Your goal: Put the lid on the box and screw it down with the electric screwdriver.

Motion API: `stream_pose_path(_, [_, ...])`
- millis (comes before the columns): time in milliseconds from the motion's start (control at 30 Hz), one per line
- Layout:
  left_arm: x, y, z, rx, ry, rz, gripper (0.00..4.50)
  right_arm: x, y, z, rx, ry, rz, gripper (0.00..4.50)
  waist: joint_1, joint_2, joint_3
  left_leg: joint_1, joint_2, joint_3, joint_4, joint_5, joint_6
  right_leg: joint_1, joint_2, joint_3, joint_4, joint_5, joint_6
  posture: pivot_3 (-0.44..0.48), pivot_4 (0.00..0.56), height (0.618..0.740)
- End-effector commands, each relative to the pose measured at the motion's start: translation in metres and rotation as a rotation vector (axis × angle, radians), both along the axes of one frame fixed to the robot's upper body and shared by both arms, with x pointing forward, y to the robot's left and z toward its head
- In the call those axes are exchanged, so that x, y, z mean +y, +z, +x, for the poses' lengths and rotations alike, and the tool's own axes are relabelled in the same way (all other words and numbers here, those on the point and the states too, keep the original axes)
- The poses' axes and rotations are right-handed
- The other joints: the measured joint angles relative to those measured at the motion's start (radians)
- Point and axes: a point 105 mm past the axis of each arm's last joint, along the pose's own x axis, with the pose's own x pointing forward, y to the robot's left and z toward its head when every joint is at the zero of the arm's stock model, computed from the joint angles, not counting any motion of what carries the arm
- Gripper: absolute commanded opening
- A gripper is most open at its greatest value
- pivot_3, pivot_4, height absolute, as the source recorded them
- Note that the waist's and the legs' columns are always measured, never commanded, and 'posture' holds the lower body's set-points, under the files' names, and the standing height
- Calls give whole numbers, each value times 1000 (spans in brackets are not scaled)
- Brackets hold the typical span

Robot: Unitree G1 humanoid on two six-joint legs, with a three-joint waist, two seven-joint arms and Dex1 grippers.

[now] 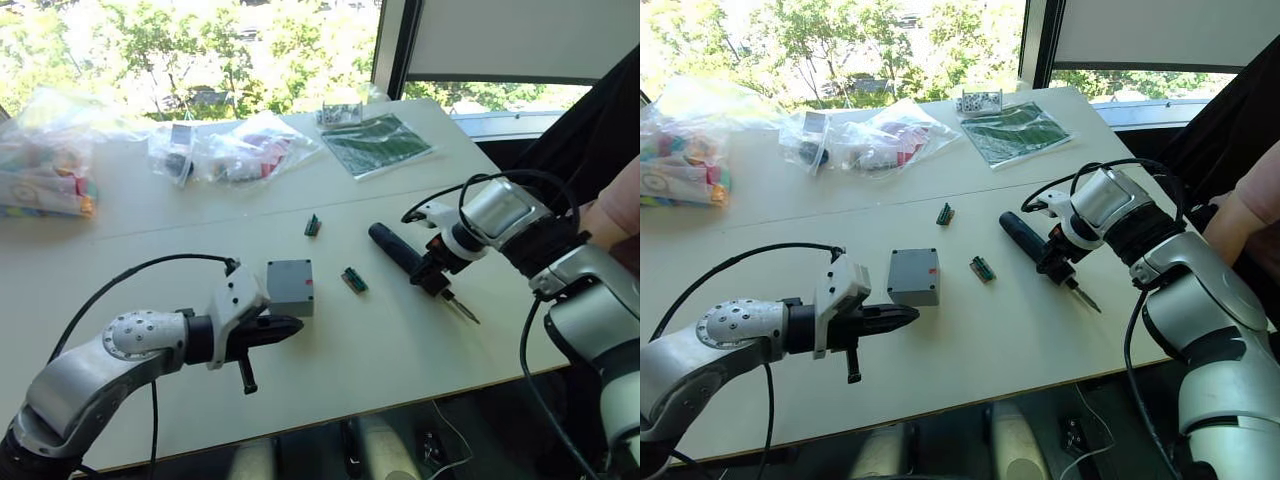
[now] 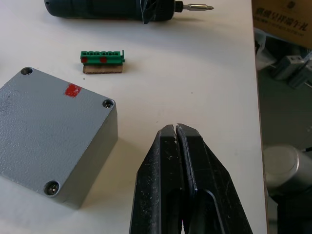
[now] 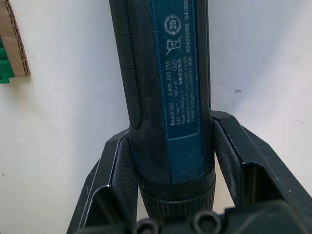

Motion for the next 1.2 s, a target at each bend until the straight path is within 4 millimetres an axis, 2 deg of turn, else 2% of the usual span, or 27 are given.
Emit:
stream_pose_path(33, [7, 14, 6, -47, 6, -23, 0, 13, 22, 22, -129, -23, 116, 1841, -4, 0, 0, 0, 0, 0, 0, 0, 0, 0, 0, 0, 0, 0, 0, 0, 150, 740])
stream_pose_path(167, [20, 21, 15, -31, 41, -82, 0, 33, 72, 49, -380, 5, 252, 1841, -4, 1, 1, 0, 0, 0, 0, 0, 0, 0, 1, 0, 1, 1, -1, 0, 150, 740])
stream_pose_path(200, [28, 26, 22, -29, 61, -106, 0, 48, 102, 53, -507, 38, 375, 1841, -3, 2, 2, 0, 0, 0, -1, 0, 0, -2, 1, 0, 1, 1, -1, 0, 150, 740])
stream_pose_path(233, [33, 33, 32, -48, 88, -141, 0, 62, 141, 53, -701, 85, 558, 1841, -3, 3, 2, -2, 0, 0, -1, 0, 0, -5, 1, 0, 2, 3, -3, 0, 150, 740])
stream_pose_path(267, [37, 38, 38, -61, 106, -163, 0, 66, 168, 49, -841, 97, 681, 1841, 0, 4, 3, -5, 0, 0, -1, 0, 0, -8, 1, 0, 3, 5, 0, 0, 150, 740])
stream_pose_path(300, [40, 38, 44, -50, 117, -169, 0, 70, 183, 36, -934, 113, 821, 1841, 1, 4, 3, -8, 0, -1, -1, 0, 0, -11, 1, 0, 3, 5, 0, 0, 150, 740])
stream_pose_path(333, [42, 36, 46, -39, 117, -159, 0, 75, 188, 25, -1013, 128, 899, 1841, 3, 4, 3, -11, 0, -2, 0, 0, 0, -12, 1, -1, 3, 6, 0, 0, 150, 740])
stream_pose_path(400, [42, 29, 49, -10, 109, -130, 0, 83, 189, 4, -1156, 135, 1005, 1841, 4, 4, 2, -14, 1, -5, 0, 0, 0, -13, 2, -3, 3, 5, 0, 0, 150, 740])
stream_pose_path(467, [44, 28, 52, -6, 106, -128, 0, 91, 183, -7, -1220, 145, 1004, 1841, 10, 2, 1, -13, 1, -5, -1, 0, 0, -11, 1, -3, 2, 5, 1, 0, 150, 740])
stream_pose_path(567, [39, 30, 64, -26, 109, -136, 0, 110, 155, -26, -1188, 221, 1043, 1841, 26, 3, 1, -13, -1, -3, 0, 0, 0, -11, -3, -3, 1, 5, 2, 0, 150, 740])
stream_pose_path(633, [37, 28, 67, -26, 102, -125, 0, 119, 141, -31, -1181, 223, 1053, 1841, 28, 3, 2, -14, -2, -2, 1, 1, -2, -10, -4, -3, 0, 5, 1, 0, 150, 740])
stream_pose_path(733, [32, 25, 70, -29, 88, -109, 0, 127, 129, -38, -1160, 228, 1076, 1841, 25, 3, 2, -13, -2, -2, 3, 3, -5, -10, -2, -1, 1, 6, -1, 0, 150, 740])
stream_pose_path(900, [23, 17, 72, -26, 68, -96, 0, 137, 127, -43, -1148, 218, 1104, 1841, 24, 3, 2, -8, 0, -3, 0, 3, -5, -8, 2, 0, 3, 6, -1, 0, 150, 740])
stream_pose_path(967, [21, 14, 72, -25, 65, -97, 0, 140, 126, -43, -1146, 212, 1112, 1841, 23, 3, 2, -7, 1, -3, -1, 3, -5, -8, 2, 0, 3, 7, 0, 0, 150, 740])
stream_pose_path(1067, [10, 0, 73, -5, 53, -83, 0, 147, 123, -42, -1139, 214, 1121, 1841, 25, 3, 2, -7, 1, -3, -1, 3, -5, -8, 2, 0, 3, 7, 0, 0, 150, 740])
stream_pose_path(1200, [11, -11, 76, 11, 71, -63, 0, 149, 107, -35, -1131, 200, 1080, 1841, 25, 2, 2, -7, 1, -3, 0, 3, -5, -7, 2, 0, 3, 7, 0, 0, 150, 740])
